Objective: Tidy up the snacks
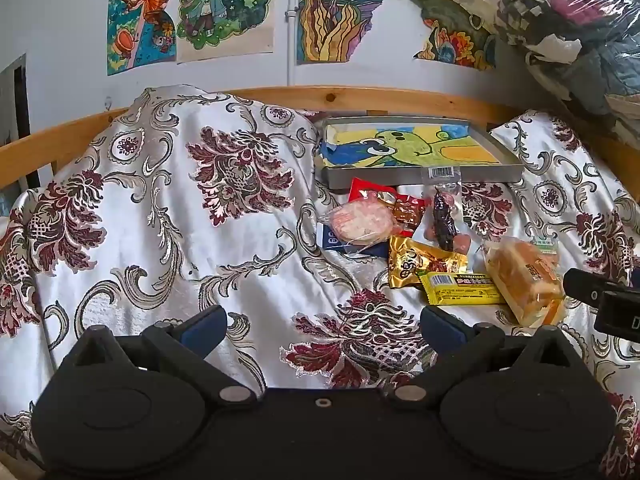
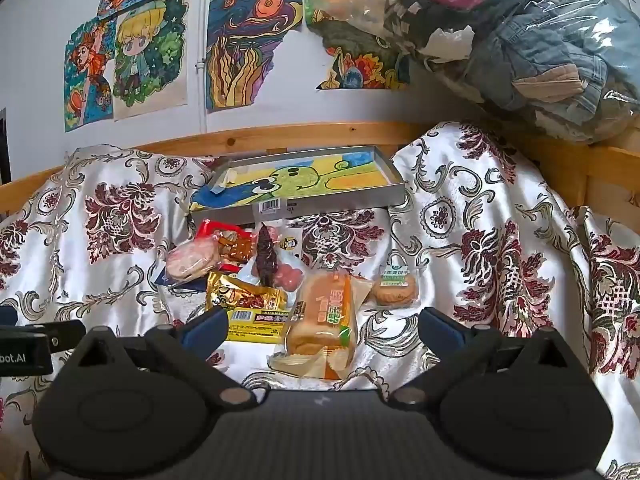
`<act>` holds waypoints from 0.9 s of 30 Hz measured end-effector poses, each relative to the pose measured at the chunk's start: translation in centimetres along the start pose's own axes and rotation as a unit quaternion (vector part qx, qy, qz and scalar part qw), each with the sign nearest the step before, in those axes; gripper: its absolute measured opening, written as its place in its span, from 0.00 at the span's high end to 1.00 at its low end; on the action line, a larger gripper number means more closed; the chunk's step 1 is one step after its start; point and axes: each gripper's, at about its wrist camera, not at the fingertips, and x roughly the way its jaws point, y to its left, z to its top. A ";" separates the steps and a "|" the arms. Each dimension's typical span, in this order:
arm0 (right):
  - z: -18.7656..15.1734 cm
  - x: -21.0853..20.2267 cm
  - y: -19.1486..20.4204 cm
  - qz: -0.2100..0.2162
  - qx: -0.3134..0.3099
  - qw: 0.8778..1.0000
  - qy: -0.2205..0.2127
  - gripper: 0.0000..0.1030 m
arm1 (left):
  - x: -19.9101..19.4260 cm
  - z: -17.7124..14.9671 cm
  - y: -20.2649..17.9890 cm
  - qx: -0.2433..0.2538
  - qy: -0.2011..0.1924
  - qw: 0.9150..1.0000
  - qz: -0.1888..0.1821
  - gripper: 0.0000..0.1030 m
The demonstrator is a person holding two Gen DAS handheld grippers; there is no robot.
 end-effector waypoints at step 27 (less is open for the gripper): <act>0.0 0.0 0.0 0.000 -0.002 1.000 0.001 0.00 | 0.0 0.0 0.0 0.003 0.000 1.000 0.000 0.01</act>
